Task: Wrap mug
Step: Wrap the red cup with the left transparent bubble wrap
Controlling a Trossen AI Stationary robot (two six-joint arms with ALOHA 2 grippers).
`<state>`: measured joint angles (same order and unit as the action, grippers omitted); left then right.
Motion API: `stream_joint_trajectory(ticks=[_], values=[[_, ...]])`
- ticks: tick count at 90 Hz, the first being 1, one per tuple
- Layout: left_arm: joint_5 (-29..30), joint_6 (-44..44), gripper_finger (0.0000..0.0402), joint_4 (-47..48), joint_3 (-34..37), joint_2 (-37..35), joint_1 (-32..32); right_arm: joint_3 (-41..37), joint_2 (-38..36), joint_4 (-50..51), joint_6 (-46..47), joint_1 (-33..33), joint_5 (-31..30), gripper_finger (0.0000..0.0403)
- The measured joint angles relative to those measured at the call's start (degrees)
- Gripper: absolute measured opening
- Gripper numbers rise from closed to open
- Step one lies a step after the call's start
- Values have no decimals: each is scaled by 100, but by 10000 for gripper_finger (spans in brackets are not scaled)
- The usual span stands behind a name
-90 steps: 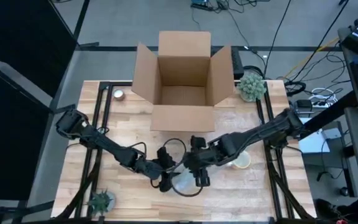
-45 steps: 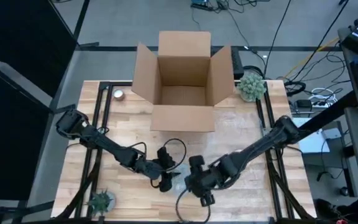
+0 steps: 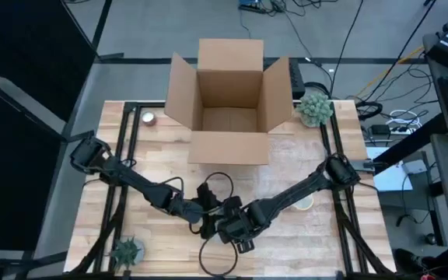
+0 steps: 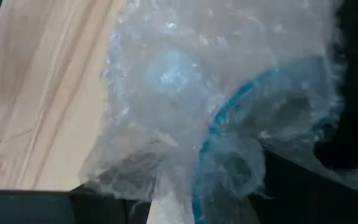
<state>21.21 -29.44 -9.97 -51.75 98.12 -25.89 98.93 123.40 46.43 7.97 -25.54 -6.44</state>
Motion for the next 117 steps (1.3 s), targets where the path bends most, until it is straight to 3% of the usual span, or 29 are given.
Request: stream_joint_trajectory(ticks=[22, 33, 46, 66, 117], values=[[-222, 13, 180, 422, 28, -767, -66, -41, -160, -127, 32, -2, 45, 205], [104, 11, 180, 732, 12, -1003, -65, -41, -167, -141, -9, 7, 50, 205], [413, 134, 180, 386, 9, -856, 22, -41, -167, -179, -15, 5, 46, 205], [44, 119, 180, -368, -5, -105, 61, -55, -163, 24, 10, -13, 213, 205], [-20, 119, 180, 97, -21, 127, 57, -11, -311, 190, 232, 5, 240, 205]])
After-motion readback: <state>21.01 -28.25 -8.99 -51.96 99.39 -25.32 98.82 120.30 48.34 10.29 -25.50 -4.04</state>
